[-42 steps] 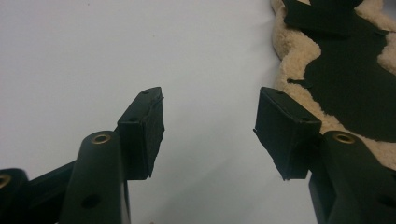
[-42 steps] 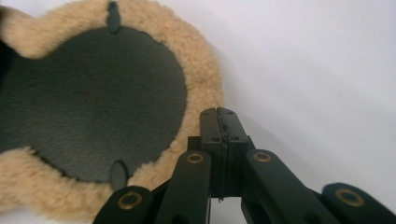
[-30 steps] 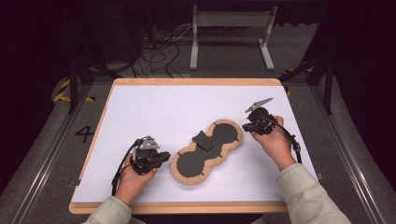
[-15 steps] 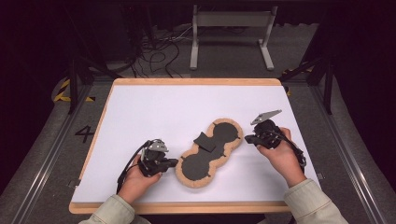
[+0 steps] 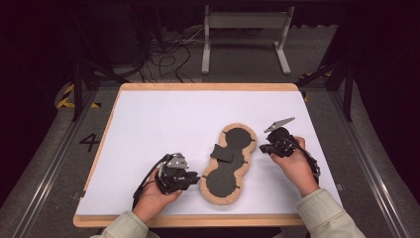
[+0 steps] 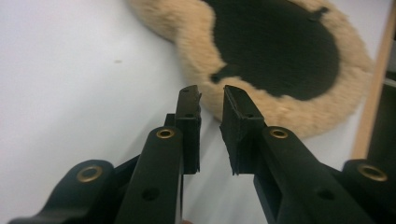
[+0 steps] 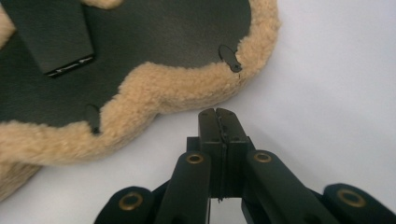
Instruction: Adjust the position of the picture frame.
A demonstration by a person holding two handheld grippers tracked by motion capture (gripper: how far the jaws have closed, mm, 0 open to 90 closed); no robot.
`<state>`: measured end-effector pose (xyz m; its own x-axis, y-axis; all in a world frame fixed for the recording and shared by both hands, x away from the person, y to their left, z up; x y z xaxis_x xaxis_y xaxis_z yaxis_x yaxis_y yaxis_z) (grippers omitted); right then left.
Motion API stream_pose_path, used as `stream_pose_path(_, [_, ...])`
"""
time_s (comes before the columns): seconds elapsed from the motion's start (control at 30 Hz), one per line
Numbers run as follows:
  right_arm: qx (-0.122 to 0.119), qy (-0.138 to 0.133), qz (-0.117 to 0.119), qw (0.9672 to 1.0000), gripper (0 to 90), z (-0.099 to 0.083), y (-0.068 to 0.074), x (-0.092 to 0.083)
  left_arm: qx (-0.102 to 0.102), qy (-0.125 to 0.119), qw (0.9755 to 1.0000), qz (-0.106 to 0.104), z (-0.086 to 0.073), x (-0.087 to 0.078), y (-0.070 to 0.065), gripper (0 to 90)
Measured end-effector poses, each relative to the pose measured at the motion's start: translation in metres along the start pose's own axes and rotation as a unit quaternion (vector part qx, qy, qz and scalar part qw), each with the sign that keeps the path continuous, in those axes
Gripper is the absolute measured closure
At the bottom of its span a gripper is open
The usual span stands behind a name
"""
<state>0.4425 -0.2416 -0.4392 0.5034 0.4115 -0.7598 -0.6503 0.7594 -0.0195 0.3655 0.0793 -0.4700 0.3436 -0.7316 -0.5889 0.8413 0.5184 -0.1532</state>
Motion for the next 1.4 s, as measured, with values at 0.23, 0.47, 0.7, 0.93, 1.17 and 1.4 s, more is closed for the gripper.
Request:
stream_pose_path(0.23, [0.017, 0.031, 0.004, 0.9994, 90.0, 0.005, -0.001, 0.026, -0.026, -0.026, 0.9991, 0.021, -0.002, -0.011, 0.014, 72.6])
stream_pose_path(0.47, [0.016, 0.036, 0.0, 0.9992, 90.0, 0.015, 0.0, 0.039, -0.037, -0.032, 0.9981, 0.037, -0.007, -0.021, 0.02, 72.4])
stream_pose_path(0.7, [-0.006, 0.033, -0.001, 0.9995, 90.0, 0.045, 0.014, 0.064, -0.058, -0.051, 0.9953, 0.058, -0.014, -0.038, 0.03, 72.7])
stream_pose_path(0.93, [-0.029, 0.025, 0.012, 0.9992, 90.0, 0.071, 0.035, 0.088, -0.077, -0.067, 0.9919, 0.076, -0.02, -0.054, 0.041, 73.0])
stream_pose_path(1.17, [-0.035, -0.004, 0.039, 0.9986, 90.0, 0.084, 0.053, 0.102, -0.084, -0.081, 0.9892, 0.089, -0.022, -0.062, 0.05, 72.3])
stream_pose_path(1.4, [-0.047, -0.039, 0.058, 0.9964, 90.0, 0.088, 0.066, 0.071, -0.09, -0.092, 0.987, 0.096, -0.021, -0.067, 0.058, 70.4])
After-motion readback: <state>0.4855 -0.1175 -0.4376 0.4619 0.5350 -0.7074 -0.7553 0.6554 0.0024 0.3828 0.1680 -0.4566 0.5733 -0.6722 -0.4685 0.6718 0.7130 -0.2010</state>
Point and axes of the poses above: each handheld gripper's, and its own axes: x roughly forward along the jaws, z roughly out of its top, y roughly to its left, the point moved 4 cm from there along x, roughly forward along the jaws, and after that the axes turned 8 degrees about -y, right-handed, at the moved point
